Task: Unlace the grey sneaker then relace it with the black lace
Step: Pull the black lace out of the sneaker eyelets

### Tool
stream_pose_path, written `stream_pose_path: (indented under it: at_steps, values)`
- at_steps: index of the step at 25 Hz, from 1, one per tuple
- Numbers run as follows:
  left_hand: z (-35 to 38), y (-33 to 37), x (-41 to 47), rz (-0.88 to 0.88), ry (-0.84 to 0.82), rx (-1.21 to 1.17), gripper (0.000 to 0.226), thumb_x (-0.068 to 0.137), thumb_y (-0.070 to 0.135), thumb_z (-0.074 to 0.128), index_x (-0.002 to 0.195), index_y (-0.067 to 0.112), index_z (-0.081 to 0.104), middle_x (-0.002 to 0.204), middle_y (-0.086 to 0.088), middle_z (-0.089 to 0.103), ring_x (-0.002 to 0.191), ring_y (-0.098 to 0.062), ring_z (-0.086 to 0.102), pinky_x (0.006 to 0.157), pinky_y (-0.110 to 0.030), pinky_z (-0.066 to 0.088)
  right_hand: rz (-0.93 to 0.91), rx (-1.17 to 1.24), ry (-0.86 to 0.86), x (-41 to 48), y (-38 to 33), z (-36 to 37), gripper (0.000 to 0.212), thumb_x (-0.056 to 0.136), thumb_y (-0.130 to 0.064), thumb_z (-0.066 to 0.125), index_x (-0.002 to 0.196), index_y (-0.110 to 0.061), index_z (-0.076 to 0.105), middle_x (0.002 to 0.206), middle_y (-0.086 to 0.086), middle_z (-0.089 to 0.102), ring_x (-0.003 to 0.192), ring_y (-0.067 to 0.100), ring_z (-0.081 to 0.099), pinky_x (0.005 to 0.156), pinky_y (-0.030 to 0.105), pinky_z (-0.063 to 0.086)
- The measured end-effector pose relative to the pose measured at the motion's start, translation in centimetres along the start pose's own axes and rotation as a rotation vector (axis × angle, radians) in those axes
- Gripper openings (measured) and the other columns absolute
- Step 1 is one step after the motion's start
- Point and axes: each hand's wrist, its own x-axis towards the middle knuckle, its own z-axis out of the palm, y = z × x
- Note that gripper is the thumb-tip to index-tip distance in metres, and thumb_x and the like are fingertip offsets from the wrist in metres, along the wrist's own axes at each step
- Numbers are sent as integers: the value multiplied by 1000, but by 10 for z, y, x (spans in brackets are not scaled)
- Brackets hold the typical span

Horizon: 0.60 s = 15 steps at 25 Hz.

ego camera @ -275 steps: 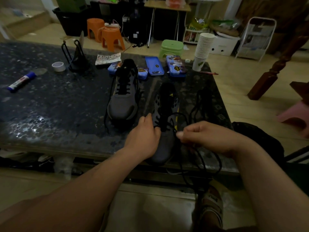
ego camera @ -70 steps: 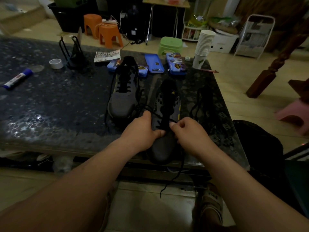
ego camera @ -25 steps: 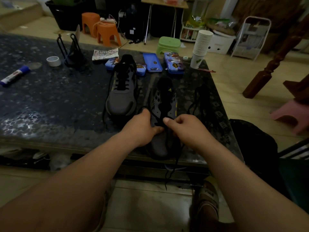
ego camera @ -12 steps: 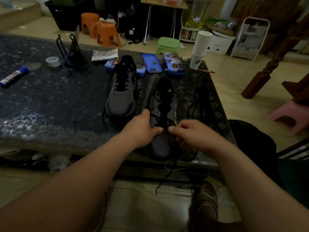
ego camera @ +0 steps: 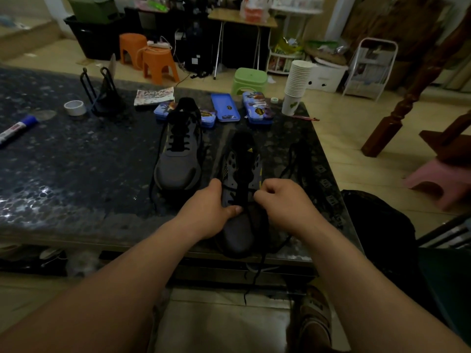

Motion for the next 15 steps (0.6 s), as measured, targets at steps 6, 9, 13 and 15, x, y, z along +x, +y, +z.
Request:
stream_pose_path:
  at_steps: [6, 9, 13, 15]
  values:
    - [0, -1, -1, -9, 3, -39, 44, 88, 50, 76, 101, 23, 43, 106, -1, 65, 98, -23, 65, 83, -43, 56, 32, -174, -107, -8, -1, 0, 39, 94, -55, 61, 81, -18, 60, 75, -3, 63, 71, 15, 60, 59, 32, 43]
    - [1, -1, -2, -3, 8, -27, 45, 89, 49, 75, 102, 22, 42, 106, -3, 65, 97, -23, 65, 80, -41, 55, -38, -311, 42, 1, 1, 16, 39, 95, -60, 57, 80, -24, 54, 80, -3, 60, 79, 22, 60, 61, 36, 43]
    - [0, -1, -1, -6, -1, -21, 46, 89, 50, 75, 106, 22, 42, 110, -1, 65, 101, -23, 64, 81, -39, 54, -40, -143, -63, -4, 0, -2, 33, 95, -33, 63, 69, -16, 53, 65, -1, 56, 65, 19, 57, 58, 35, 46]
    - [0, -1, -1, -11, -14, -28, 47, 89, 51, 75, 108, 22, 43, 115, -2, 64, 105, -24, 63, 82, -38, 53, 43, 30, -307, -21, 1, -21, 29, 92, -25, 66, 67, -16, 55, 64, 3, 52, 56, 16, 48, 52, 30, 38]
